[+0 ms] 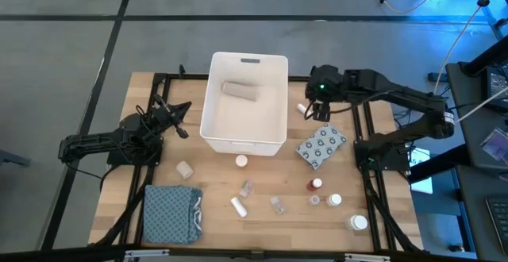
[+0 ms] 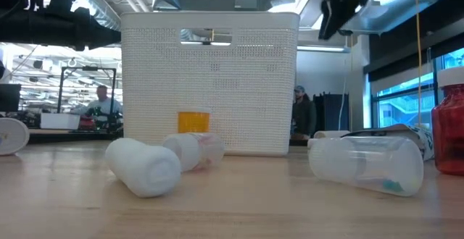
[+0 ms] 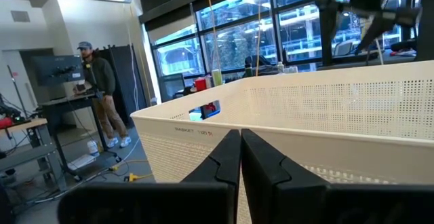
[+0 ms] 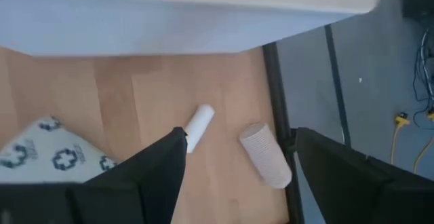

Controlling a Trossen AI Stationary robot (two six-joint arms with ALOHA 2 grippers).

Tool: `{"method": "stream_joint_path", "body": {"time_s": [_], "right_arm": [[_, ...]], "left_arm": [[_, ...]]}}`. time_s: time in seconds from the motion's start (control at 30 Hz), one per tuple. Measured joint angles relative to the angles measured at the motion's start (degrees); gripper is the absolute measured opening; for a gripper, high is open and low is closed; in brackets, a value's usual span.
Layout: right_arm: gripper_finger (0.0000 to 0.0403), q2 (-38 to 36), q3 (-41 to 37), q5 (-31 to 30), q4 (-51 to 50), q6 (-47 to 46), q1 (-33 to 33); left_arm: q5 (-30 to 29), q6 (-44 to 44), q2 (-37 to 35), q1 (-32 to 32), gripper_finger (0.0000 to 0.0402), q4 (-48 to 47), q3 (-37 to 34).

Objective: Pick & place medical supplies in basket/bin
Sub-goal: Put the top rolled brown bandage into the white bin

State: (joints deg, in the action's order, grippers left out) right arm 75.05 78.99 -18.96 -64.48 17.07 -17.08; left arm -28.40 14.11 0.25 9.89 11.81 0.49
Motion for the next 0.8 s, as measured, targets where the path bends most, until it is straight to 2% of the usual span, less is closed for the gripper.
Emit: {"method": "stream_joint_path", "body": {"time_s": [0.17,0.3,0.37,0.6,0.8], "right_arm": [[0.0275,0.90,-8.66,-1.05,7.22,3.83,-0.55],[0.0275,1.98,-14.46,-9.15,13.83,9.37,-1.62],[0.0275,2.52,-16.61,-11.23,16.15,11.78,-3.14],[0.0275,4.69,-18.55,-6.18,19.91,12.35,-11.69],[0.0275,7.45,-18.52,-3.86,24.44,20.65,-18.71]], "left_arm": [[0.00,0.02,-0.01,0.00,0.0006,0.00,-0.02],[0.00,0.00,0.00,0.02,0.0008,0.00,0.00],[0.00,0.02,-0.01,0.01,0.0007,0.00,-0.02],[0.00,0.01,-0.02,0.00,0.0008,0.00,-0.02],[0.00,0.00,0.00,0.00,0.0006,0.00,-0.02]]}}
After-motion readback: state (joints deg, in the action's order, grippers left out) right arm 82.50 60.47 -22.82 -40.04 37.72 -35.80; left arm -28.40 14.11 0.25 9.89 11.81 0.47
